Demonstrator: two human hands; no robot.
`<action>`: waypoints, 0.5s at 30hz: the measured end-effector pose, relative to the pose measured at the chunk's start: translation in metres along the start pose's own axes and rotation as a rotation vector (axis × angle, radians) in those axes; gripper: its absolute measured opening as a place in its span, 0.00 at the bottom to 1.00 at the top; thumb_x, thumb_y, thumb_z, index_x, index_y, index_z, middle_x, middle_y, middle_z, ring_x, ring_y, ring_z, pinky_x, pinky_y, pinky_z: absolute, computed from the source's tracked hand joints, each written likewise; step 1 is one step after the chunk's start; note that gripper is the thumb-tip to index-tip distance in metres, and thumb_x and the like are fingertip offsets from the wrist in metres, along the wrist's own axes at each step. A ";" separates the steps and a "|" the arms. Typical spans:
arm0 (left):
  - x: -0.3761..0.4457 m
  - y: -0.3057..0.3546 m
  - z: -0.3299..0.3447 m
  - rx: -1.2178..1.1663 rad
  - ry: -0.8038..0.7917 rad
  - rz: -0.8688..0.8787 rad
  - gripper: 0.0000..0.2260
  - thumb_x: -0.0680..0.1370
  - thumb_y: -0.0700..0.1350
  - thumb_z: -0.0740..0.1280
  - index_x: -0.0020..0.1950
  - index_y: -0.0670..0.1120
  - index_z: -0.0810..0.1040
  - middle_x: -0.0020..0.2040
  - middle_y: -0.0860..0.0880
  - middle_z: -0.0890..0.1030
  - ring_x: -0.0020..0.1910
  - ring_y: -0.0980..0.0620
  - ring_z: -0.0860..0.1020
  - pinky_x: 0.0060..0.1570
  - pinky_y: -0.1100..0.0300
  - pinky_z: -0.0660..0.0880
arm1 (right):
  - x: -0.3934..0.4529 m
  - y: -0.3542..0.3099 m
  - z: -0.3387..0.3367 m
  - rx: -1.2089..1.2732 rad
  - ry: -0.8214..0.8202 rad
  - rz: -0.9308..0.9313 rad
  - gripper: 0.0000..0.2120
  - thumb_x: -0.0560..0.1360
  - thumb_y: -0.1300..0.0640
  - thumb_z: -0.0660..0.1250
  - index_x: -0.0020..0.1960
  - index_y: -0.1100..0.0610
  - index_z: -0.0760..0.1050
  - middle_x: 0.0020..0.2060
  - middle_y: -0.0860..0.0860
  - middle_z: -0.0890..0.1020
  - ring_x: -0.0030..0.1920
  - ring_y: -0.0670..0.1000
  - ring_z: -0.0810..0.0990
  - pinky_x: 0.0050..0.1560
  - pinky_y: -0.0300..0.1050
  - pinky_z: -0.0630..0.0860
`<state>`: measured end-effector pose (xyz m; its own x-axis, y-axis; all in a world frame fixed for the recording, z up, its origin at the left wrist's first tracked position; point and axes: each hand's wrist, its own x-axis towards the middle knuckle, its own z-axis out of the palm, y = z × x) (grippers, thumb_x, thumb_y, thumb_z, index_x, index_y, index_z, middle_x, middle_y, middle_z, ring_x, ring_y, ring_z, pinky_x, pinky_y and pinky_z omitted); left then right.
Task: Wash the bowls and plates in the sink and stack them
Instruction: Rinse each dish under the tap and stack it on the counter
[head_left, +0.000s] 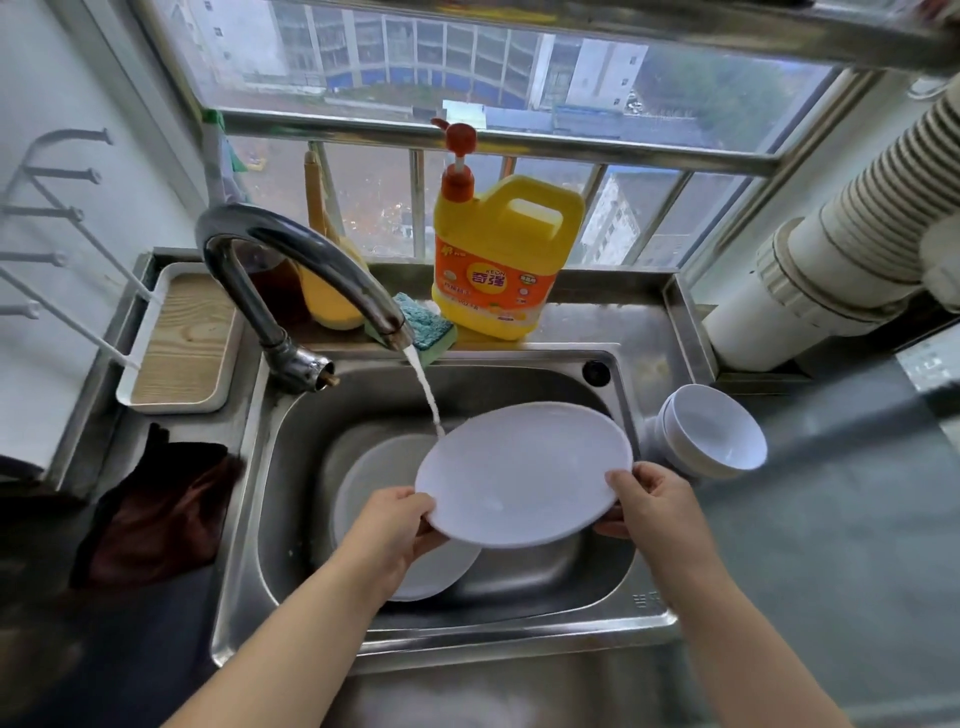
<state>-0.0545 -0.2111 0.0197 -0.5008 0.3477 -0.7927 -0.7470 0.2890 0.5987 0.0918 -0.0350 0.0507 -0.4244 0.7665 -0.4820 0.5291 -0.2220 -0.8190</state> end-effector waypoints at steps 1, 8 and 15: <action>-0.005 0.001 -0.004 0.021 0.014 0.025 0.08 0.79 0.31 0.57 0.45 0.34 0.75 0.41 0.41 0.80 0.39 0.47 0.79 0.32 0.62 0.80 | 0.000 0.002 0.001 0.005 -0.018 0.049 0.05 0.78 0.61 0.63 0.45 0.61 0.76 0.40 0.59 0.81 0.40 0.56 0.81 0.34 0.44 0.80; -0.024 0.007 -0.027 0.322 0.098 0.147 0.06 0.78 0.37 0.62 0.48 0.39 0.79 0.35 0.42 0.81 0.32 0.49 0.81 0.33 0.60 0.77 | -0.014 0.009 0.007 -0.007 -0.066 0.128 0.08 0.78 0.62 0.61 0.44 0.63 0.76 0.34 0.57 0.78 0.31 0.51 0.77 0.29 0.41 0.76; -0.002 -0.020 -0.015 0.486 0.053 0.047 0.08 0.79 0.39 0.63 0.59 0.43 0.72 0.50 0.44 0.80 0.43 0.48 0.81 0.42 0.58 0.78 | -0.017 -0.003 -0.010 -0.395 0.076 -0.386 0.09 0.74 0.60 0.65 0.37 0.62 0.72 0.24 0.57 0.74 0.26 0.55 0.74 0.30 0.51 0.74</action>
<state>-0.0454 -0.2314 0.0077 -0.5603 0.3281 -0.7605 -0.4389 0.6610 0.6086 0.1049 -0.0415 0.0644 -0.5955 0.7921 -0.1338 0.5869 0.3152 -0.7458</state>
